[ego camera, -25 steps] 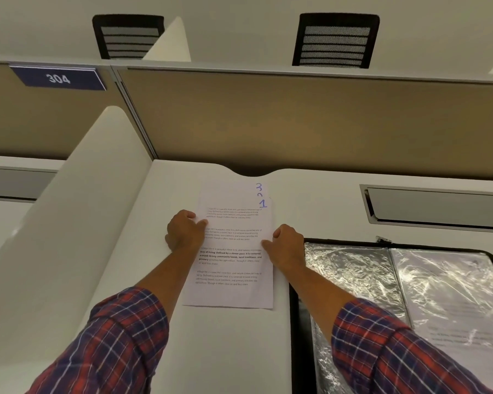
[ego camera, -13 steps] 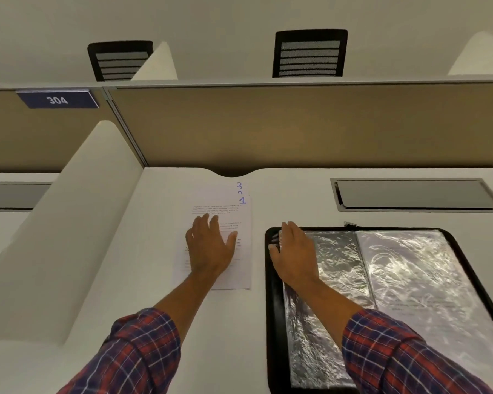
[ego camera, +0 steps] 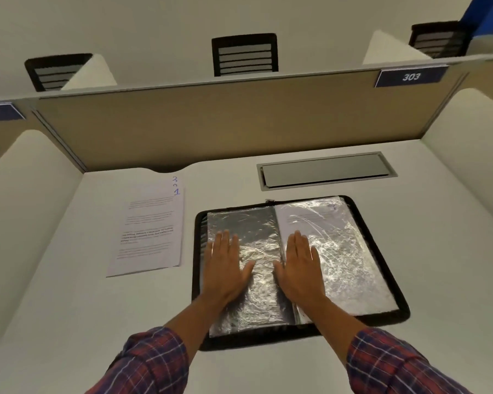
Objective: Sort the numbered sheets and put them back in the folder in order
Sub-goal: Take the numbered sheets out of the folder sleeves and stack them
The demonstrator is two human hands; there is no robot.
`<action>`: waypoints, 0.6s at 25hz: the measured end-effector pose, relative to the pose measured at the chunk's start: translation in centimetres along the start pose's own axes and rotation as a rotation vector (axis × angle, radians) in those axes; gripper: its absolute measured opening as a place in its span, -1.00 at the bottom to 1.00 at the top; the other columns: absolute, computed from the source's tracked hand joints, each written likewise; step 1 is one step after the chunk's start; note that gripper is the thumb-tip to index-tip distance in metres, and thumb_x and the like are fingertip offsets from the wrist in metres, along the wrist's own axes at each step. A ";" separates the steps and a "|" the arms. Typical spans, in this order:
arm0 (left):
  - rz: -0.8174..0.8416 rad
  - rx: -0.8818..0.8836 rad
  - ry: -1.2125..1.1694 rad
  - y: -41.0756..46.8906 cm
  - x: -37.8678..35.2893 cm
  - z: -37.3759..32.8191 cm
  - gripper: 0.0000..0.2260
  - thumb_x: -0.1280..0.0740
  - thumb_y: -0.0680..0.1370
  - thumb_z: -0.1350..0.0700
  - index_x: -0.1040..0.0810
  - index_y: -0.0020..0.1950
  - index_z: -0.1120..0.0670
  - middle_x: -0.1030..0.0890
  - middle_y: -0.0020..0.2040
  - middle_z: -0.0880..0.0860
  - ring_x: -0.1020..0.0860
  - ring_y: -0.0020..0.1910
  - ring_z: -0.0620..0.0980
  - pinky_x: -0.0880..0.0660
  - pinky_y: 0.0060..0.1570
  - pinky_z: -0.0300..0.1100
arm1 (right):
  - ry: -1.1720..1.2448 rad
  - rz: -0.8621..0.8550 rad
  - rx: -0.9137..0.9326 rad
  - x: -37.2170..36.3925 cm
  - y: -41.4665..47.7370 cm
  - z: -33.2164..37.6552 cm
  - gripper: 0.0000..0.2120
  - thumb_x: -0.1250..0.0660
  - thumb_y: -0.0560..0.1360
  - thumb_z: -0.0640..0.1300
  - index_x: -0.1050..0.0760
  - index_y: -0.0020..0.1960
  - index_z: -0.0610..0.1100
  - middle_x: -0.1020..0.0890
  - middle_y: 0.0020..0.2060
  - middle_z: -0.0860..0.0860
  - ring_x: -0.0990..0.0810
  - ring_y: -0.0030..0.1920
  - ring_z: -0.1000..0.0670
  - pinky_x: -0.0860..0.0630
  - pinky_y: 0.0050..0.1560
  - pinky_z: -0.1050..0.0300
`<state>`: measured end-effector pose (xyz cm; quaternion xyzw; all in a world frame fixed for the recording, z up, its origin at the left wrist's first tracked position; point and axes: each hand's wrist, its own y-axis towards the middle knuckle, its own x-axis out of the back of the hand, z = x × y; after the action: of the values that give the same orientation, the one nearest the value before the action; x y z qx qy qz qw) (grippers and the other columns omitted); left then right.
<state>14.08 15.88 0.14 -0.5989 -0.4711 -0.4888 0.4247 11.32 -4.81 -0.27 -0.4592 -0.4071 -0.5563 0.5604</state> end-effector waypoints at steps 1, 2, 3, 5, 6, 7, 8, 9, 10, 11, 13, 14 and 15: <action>0.022 -0.012 0.003 -0.6 -0.3 -1.7 -0.21 0.05 0.65 -0.39 0.04 0.71 0.09 0.07 0.71 0.15 0.16 0.69 0.14 0.14 0.65 0.14 | -0.004 0.002 -0.029 0.1 -1.0 -1.8 -0.22 -0.08 0.69 0.20 0.10 0.69 -0.25 0.07 0.68 -0.19 0.08 0.68 -0.20 0.05 0.66 -0.18; 0.045 -0.024 0.006 -1.2 -0.7 -3.4 -0.22 0.05 0.65 -0.39 0.06 0.71 0.08 0.10 0.71 0.14 0.19 0.68 0.13 0.17 0.64 0.12 | -0.013 0.003 -0.063 0.3 -2.0 -3.7 -0.20 -0.10 0.69 0.21 0.08 0.69 -0.26 0.04 0.68 -0.21 0.04 0.68 -0.21 0.01 0.65 -0.19; 0.057 -0.034 0.011 -1.7 -1.0 -4.8 -0.22 0.06 0.65 -0.39 0.06 0.71 0.08 0.12 0.71 0.13 0.20 0.68 0.12 0.18 0.64 0.12 | -0.020 0.002 -0.094 0.4 -2.9 -5.3 -0.19 -0.13 0.68 0.21 0.05 0.68 -0.27 -0.01 0.67 -0.23 0.00 0.68 -0.23 -0.04 0.65 -0.20; 0.069 -0.045 0.012 -2.6 -1.7 -7.4 -0.20 0.09 0.62 -0.41 0.04 0.71 0.07 0.09 0.71 0.13 0.17 0.69 0.11 0.14 0.65 0.12 | -0.019 -0.007 -0.156 0.4 -4.6 -8.2 -0.18 -0.17 0.66 0.21 0.00 0.67 -0.31 -0.06 0.66 -0.26 -0.06 0.66 -0.26 -0.10 0.63 -0.23; 0.079 -0.046 0.003 -2.9 -2.0 -8.6 -0.19 0.10 0.61 -0.42 0.02 0.71 0.07 0.06 0.71 0.13 0.15 0.69 0.12 0.12 0.65 0.13 | -0.014 -0.020 -0.188 0.4 -5.5 -9.4 -0.18 -0.16 0.66 0.21 -0.02 0.66 -0.32 -0.07 0.66 -0.28 -0.09 0.65 -0.28 -0.13 0.63 -0.24; 0.088 -0.050 -0.009 -3.2 -2.4 -9.7 -0.19 0.09 0.60 -0.43 0.01 0.71 0.06 0.05 0.71 0.13 0.13 0.69 0.12 0.10 0.65 0.13 | -0.014 -0.036 -0.222 0.5 -6.3 -10.7 -0.18 -0.11 0.66 0.23 -0.05 0.65 -0.35 -0.09 0.65 -0.30 -0.11 0.64 -0.30 -0.15 0.62 -0.25; 0.096 -0.058 -0.018 -3.5 -2.8 -10.7 -0.19 0.08 0.60 -0.43 0.01 0.71 0.04 0.04 0.71 0.13 0.12 0.69 0.12 0.08 0.65 0.14 | -0.015 -0.050 -0.255 0.4 -7.0 -11.7 -0.16 -0.05 0.64 0.26 -0.08 0.64 -0.37 -0.12 0.63 -0.33 -0.14 0.63 -0.32 -0.16 0.61 -0.26; 0.104 -0.067 -0.025 -3.9 -3.2 -11.5 -0.20 0.06 0.61 -0.43 0.02 0.71 0.03 0.05 0.71 0.13 0.13 0.69 0.13 0.08 0.65 0.14 | -0.014 -0.052 -0.286 0.4 -7.6 -12.5 -0.13 0.01 0.62 0.30 -0.10 0.63 -0.40 -0.14 0.62 -0.36 -0.15 0.62 -0.34 -0.14 0.61 -0.28; 0.121 -0.076 -0.032 -4.3 -3.7 -12.2 -0.21 0.04 0.62 -0.43 0.05 0.71 0.00 0.08 0.71 0.13 0.15 0.69 0.13 0.11 0.64 0.14 | -0.017 -0.051 -0.312 0.3 -8.2 -13.2 -0.10 0.05 0.61 0.33 -0.11 0.61 -0.42 -0.15 0.61 -0.38 -0.15 0.62 -0.35 -0.12 0.61 -0.30; 0.143 -0.079 -0.038 -4.7 -4.2 -12.8 -0.22 0.04 0.62 -0.44 0.09 0.72 -0.03 0.11 0.72 0.12 0.18 0.68 0.14 0.14 0.64 0.13 | -0.025 -0.049 -0.329 0.1 -8.7 -13.7 -0.08 0.07 0.61 0.34 -0.13 0.61 -0.43 -0.14 0.60 -0.39 -0.14 0.62 -0.36 -0.09 0.61 -0.31; 0.185 -0.078 -0.046 -5.4 -4.7 -13.8 -0.23 0.05 0.62 -0.45 0.15 0.71 -0.08 0.19 0.71 0.09 0.23 0.68 0.14 0.20 0.61 0.15 | -0.035 -0.040 -0.343 0.0 -9.6 -14.4 -0.08 0.07 0.61 0.35 -0.17 0.59 -0.43 -0.12 0.61 -0.38 -0.13 0.63 -0.35 -0.02 0.62 -0.32; 0.196 -0.073 -0.049 -5.6 -4.8 -14.2 -0.23 0.05 0.62 -0.45 0.17 0.71 -0.09 0.22 0.71 0.09 0.25 0.67 0.14 0.21 0.61 0.16 | -0.043 -0.036 -0.335 -0.2 -9.8 -14.6 -0.10 0.06 0.62 0.34 -0.21 0.58 -0.42 -0.12 0.62 -0.37 -0.14 0.63 -0.34 0.02 0.61 -0.33; 0.205 -0.067 -0.050 -5.7 -4.7 -14.5 -0.24 0.05 0.63 -0.44 0.17 0.71 -0.10 0.23 0.70 0.08 0.25 0.67 0.14 0.21 0.60 0.17 | -0.051 -0.032 -0.320 -0.2 -9.9 -14.8 -0.15 0.05 0.63 0.31 -0.26 0.57 -0.40 -0.14 0.62 -0.36 -0.16 0.62 -0.33 0.03 0.61 -0.34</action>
<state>5.42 2.25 -1.87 -0.6697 -0.4012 -0.4433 0.4405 0.58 -18.67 -3.50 -0.5500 -0.3347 -0.6110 0.4605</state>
